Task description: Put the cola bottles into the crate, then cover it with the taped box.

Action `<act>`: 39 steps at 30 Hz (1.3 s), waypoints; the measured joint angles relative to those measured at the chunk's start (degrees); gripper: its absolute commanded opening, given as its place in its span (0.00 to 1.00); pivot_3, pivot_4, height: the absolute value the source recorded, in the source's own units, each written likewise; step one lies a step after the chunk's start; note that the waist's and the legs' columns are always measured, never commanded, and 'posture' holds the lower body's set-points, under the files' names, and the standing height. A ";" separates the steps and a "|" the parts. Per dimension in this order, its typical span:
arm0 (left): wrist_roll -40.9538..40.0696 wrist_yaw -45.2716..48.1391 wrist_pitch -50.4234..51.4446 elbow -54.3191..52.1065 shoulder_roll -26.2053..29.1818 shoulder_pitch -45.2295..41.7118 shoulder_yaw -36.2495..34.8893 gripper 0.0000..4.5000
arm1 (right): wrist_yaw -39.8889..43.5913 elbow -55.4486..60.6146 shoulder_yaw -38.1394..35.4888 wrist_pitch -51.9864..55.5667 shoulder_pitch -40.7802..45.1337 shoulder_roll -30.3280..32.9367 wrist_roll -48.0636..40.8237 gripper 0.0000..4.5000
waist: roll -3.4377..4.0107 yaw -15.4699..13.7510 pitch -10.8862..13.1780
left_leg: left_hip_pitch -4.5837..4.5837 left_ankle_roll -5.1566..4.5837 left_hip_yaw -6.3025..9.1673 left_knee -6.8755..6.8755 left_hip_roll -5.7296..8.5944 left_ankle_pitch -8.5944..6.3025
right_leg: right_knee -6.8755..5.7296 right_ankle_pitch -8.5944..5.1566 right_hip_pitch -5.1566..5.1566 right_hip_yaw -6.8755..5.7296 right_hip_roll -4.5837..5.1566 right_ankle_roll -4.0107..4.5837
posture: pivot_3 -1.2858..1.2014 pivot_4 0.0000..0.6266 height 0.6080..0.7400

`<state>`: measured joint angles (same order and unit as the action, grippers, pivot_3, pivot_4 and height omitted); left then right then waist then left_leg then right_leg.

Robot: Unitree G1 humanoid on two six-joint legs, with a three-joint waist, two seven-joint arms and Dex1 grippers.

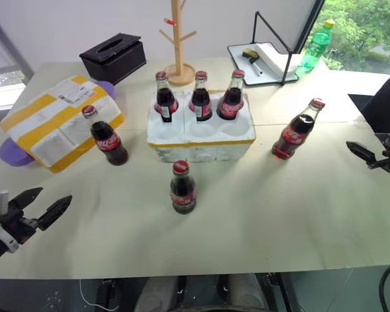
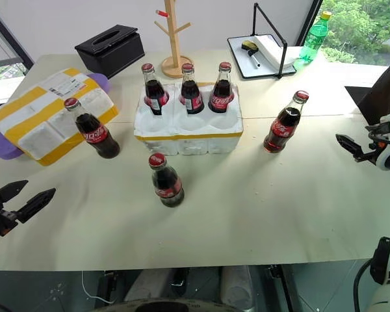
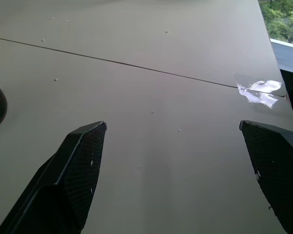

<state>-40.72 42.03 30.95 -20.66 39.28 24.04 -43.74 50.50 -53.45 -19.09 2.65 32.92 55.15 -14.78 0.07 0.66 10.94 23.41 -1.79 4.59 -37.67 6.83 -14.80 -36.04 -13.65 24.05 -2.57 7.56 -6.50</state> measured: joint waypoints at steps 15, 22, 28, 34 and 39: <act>0.09 -2.70 0.18 0.65 -0.61 -3.63 0.05 0.99 | -0.93 3.22 -0.26 4.58 -0.35 -0.38 -1.37 1.00 | 0.01 -0.11 0.00 | 0.00 0.00 -0.04 0.00 0.00 0.01 | 0.00 0.01 0.02 0.04 0.00 -0.02 | 0.52 0.24 0.97; 0.04 -2.73 1.33 2.21 0.38 -7.57 2.01 0.99 | 0.19 6.47 -1.84 9.91 -0.32 1.15 -3.45 1.00 | 0.14 -0.26 0.00 | 0.01 -0.02 -0.06 0.00 0.00 0.02 | -0.02 0.09 0.04 0.05 0.00 -0.14 | 0.52 0.24 0.97; -1.07 -1.20 2.86 4.79 3.65 -14.08 3.49 0.99 | 6.64 17.04 -6.41 19.40 -3.26 9.10 -8.59 1.00 | 0.22 -0.43 -0.02 | 0.02 0.00 -0.07 0.03 -0.02 0.01 | -0.04 0.09 0.10 0.06 -0.01 -0.15 | 0.52 0.24 0.97; -0.43 0.83 3.40 9.02 5.94 -21.66 9.13 0.99 | 16.82 37.47 -15.65 37.71 -11.30 15.03 -20.76 1.00 | 0.35 -0.47 -0.01 | 0.07 -0.07 -0.10 0.04 -0.08 0.04 | -0.05 0.10 0.18 0.08 -0.04 -0.17 | 0.52 0.24 0.97; 2.66 3.64 1.87 15.22 6.83 -29.64 15.28 0.99 | 18.76 58.00 -24.05 54.47 -13.85 15.67 -35.94 1.00 | 0.31 -0.83 -0.03 | 0.07 -0.02 -0.15 0.06 -0.16 0.01 | -0.03 0.11 0.20 0.09 -0.10 -0.17 | 0.52 0.24 0.97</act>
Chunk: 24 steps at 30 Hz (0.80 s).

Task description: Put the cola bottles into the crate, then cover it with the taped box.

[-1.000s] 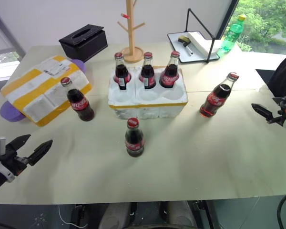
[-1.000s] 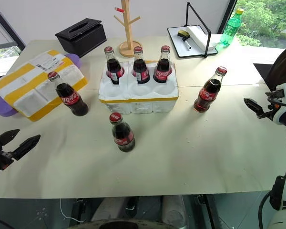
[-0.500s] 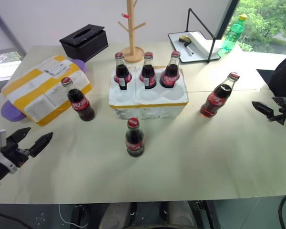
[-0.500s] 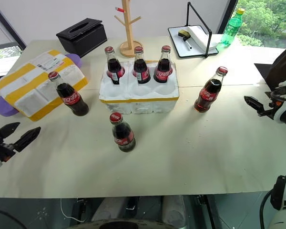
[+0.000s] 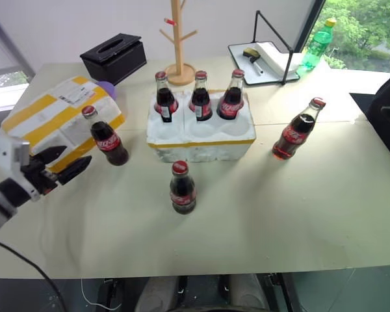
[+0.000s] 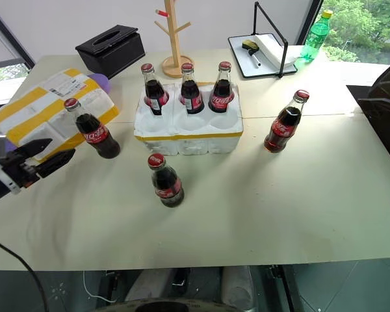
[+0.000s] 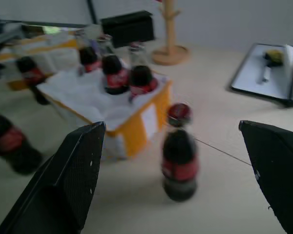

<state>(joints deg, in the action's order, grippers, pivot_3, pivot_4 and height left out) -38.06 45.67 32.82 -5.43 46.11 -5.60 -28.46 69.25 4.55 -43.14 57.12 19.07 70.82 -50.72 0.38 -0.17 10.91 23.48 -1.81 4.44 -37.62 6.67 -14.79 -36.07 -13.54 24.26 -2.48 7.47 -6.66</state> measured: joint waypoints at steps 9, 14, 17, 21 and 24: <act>7.57 4.70 -6.50 14.59 -0.87 -13.35 10.98 0.99 | -6.80 17.44 0.46 6.40 -1.44 -4.69 -13.58 1.00 | -0.13 -1.52 0.02 | 0.09 -0.10 -0.11 -0.08 0.06 0.00 | 0.05 0.04 0.05 0.04 0.09 -0.01 | 0.52 0.24 0.97; 10.18 6.28 -8.79 18.63 -3.56 -17.28 14.88 0.99 | -9.19 18.94 1.10 6.36 -3.07 -5.37 -15.80 1.00 | -0.16 -2.09 0.03 | 0.12 -0.12 -0.12 -0.08 0.05 0.00 | 0.04 0.04 0.09 0.04 0.08 -0.01 | 0.52 0.24 0.97; 11.34 6.80 -9.70 19.61 -4.40 -17.98 16.29 0.99 | -10.17 18.95 1.16 6.23 -3.19 -5.48 -16.69 1.00 | -0.16 -2.09 0.04 | 0.13 -0.13 -0.12 -0.10 0.05 0.01 | 0.04 0.05 0.09 0.04 0.08 -0.01 | 0.52 0.24 0.97; 12.87 6.98 -11.34 23.44 -5.72 -20.64 16.91 0.99 | -10.59 19.07 2.11 5.93 -3.25 -5.49 -17.84 1.00 | -0.17 -2.09 0.04 | 0.13 -0.13 -0.12 -0.15 0.04 0.01 | 0.00 0.05 0.08 0.04 0.07 0.00 | 0.52 0.24 0.97; 13.88 7.06 -12.46 25.38 -6.46 -22.51 17.58 0.99 | -10.59 20.00 2.94 5.53 -3.30 -5.48 -18.25 1.00 | -0.18 -2.09 0.04 | 0.14 -0.14 -0.12 -0.19 0.04 0.01 | -0.01 0.06 0.07 0.04 0.07 -0.01 | 0.52 0.24 0.97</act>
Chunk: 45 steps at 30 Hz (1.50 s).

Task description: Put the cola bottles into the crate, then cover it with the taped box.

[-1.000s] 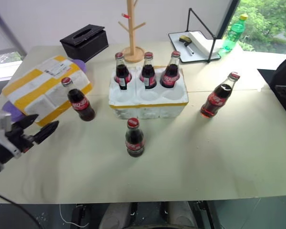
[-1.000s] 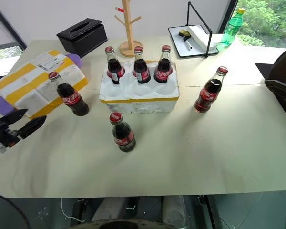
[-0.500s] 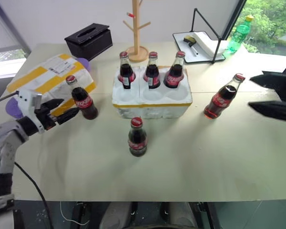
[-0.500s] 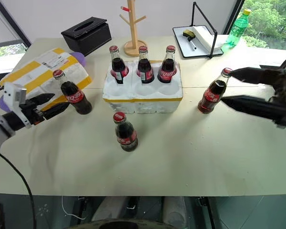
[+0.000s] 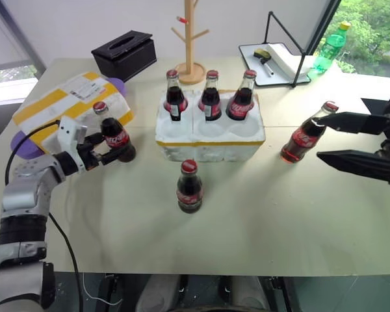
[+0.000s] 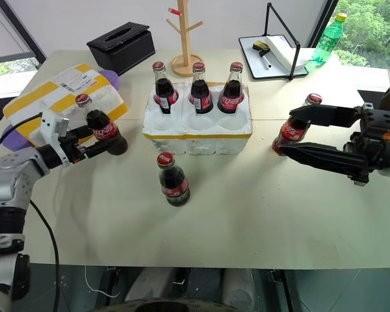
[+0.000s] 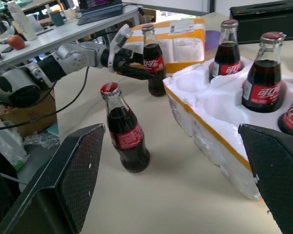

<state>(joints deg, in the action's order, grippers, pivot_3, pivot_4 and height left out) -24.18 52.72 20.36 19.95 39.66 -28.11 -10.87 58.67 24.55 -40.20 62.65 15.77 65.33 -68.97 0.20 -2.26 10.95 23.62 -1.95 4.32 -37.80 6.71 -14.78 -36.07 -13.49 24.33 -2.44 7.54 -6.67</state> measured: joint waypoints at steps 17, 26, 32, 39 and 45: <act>1.62 4.56 -1.03 4.32 -0.60 -3.71 0.97 0.63 | -1.40 0.71 5.63 -4.34 0.01 -0.84 0.11 1.00 | -0.10 0.11 0.04 | 0.07 -0.01 0.00 -0.11 0.00 0.00 | -0.02 0.04 0.02 0.00 -0.01 -0.03 | 0.52 0.24 0.97; -0.57 13.68 10.11 -1.55 5.14 -6.63 3.16 0.63 | -3.17 1.29 5.80 -5.15 -1.14 -1.24 0.09 1.00 | -0.34 -0.19 0.18 | 0.53 0.00 0.09 -0.36 0.00 0.02 | -0.02 0.11 0.29 -0.04 -0.09 -0.05 | 0.52 0.24 0.97; -4.84 19.80 17.39 -6.35 6.21 -16.81 5.52 0.63 | -5.07 2.83 5.61 -5.37 -2.28 -1.90 -0.08 1.00 | -0.45 0.02 0.24 | 0.67 0.12 0.13 -0.44 0.02 0.09 | 0.02 0.17 0.34 -0.04 -0.11 -0.09 | 0.52 0.24 0.97; -4.13 25.70 16.93 1.81 1.64 -30.41 11.12 0.63 | -6.77 3.41 5.39 -5.92 -4.38 -3.34 -0.02 1.00 | -0.47 0.18 0.25 | 0.66 0.37 0.12 -0.44 -0.01 0.27 | -0.06 0.19 0.36 -0.04 -0.18 -0.06 | 0.52 0.24 0.97; 1.67 28.55 8.78 15.87 -3.33 -39.17 14.57 0.63 | -8.85 4.09 5.38 -6.22 -4.88 -3.77 -0.10 1.00 | -0.49 0.12 0.26 | 0.66 0.37 0.11 -0.44 -0.02 0.28 | -0.06 0.21 0.36 -0.05 -0.20 -0.05 | 0.52 0.24 0.97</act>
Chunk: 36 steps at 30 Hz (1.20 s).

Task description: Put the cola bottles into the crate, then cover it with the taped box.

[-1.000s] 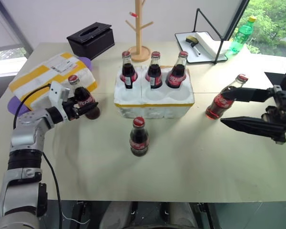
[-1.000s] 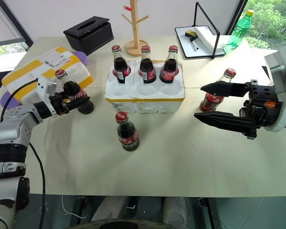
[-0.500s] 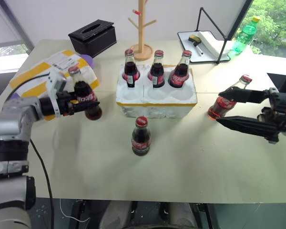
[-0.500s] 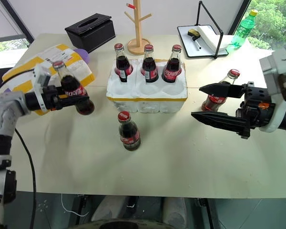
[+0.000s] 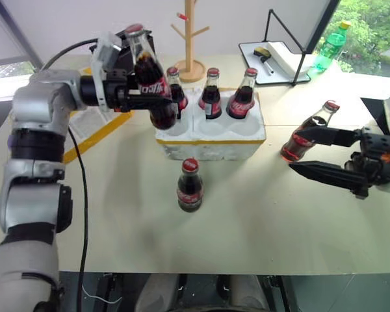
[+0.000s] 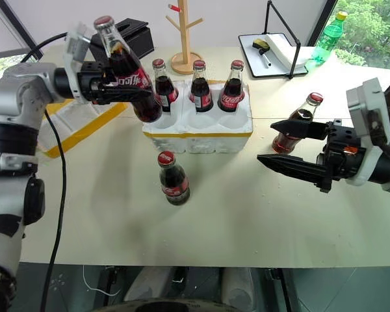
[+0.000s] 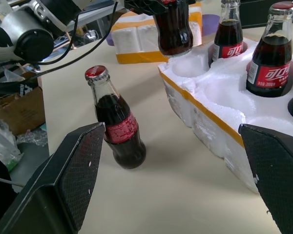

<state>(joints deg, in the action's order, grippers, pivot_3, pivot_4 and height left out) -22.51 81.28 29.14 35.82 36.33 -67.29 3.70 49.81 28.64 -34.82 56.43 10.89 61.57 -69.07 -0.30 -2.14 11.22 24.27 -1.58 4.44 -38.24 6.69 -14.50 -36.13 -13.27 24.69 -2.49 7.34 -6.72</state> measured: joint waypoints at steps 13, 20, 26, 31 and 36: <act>9.50 0.75 -15.02 14.36 -7.57 -0.47 2.28 0.63 | -4.98 1.81 -0.11 -0.01 -1.68 -0.76 -3.78 1.00 | -0.09 0.00 0.05 | 0.06 0.00 0.00 -0.03 0.00 0.00 | 0.00 0.02 0.03 0.00 0.01 -0.02 | 0.52 0.24 0.97; 11.87 -2.79 -19.97 17.82 -9.00 0.91 2.03 0.96 | -6.24 1.44 1.66 -1.44 -1.35 -1.59 -2.91 1.00 | -0.10 0.05 0.06 | 0.05 -0.01 -0.01 -0.09 0.00 0.00 | -0.03 0.05 0.03 0.00 0.00 -0.04 | 0.52 0.24 0.97; 11.69 -3.67 -19.68 15.45 -8.69 3.57 0.00 0.99 | -6.47 -0.97 5.29 -3.10 1.73 -1.86 -0.26 1.00 | -0.09 0.02 0.03 | 0.03 0.00 -0.01 -0.12 0.00 0.01 | -0.06 0.06 0.02 0.01 -0.03 -0.04 | 0.52 0.24 0.97; 9.36 -3.53 -14.40 8.18 -5.84 7.22 -1.63 0.99 | -5.58 -3.25 8.05 -4.30 3.83 -2.22 1.98 1.00 | -0.08 0.22 0.03 | 0.04 0.01 -0.01 -0.12 -0.03 0.02 | -0.07 0.07 0.03 0.02 -0.06 -0.03 | 0.52 0.24 0.97; 1.10 -0.70 1.39 -11.39 5.67 16.27 -7.31 0.99 | -3.97 -5.07 11.92 -5.71 5.94 -3.18 5.06 1.00 | -0.08 1.74 0.03 | 0.04 0.03 0.00 -0.08 -0.11 0.02 | -0.06 0.07 0.07 0.09 -0.13 -0.02 | 0.52 0.24 0.97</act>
<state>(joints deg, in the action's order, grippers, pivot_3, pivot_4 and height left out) -21.41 80.58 30.52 24.43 42.00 -51.01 -3.61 45.85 23.57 -22.89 50.72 16.82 58.39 -64.00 -0.38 -0.40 11.24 24.32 -1.56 4.44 -38.32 6.58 -14.48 -36.19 -13.21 24.76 -2.40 7.21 -6.74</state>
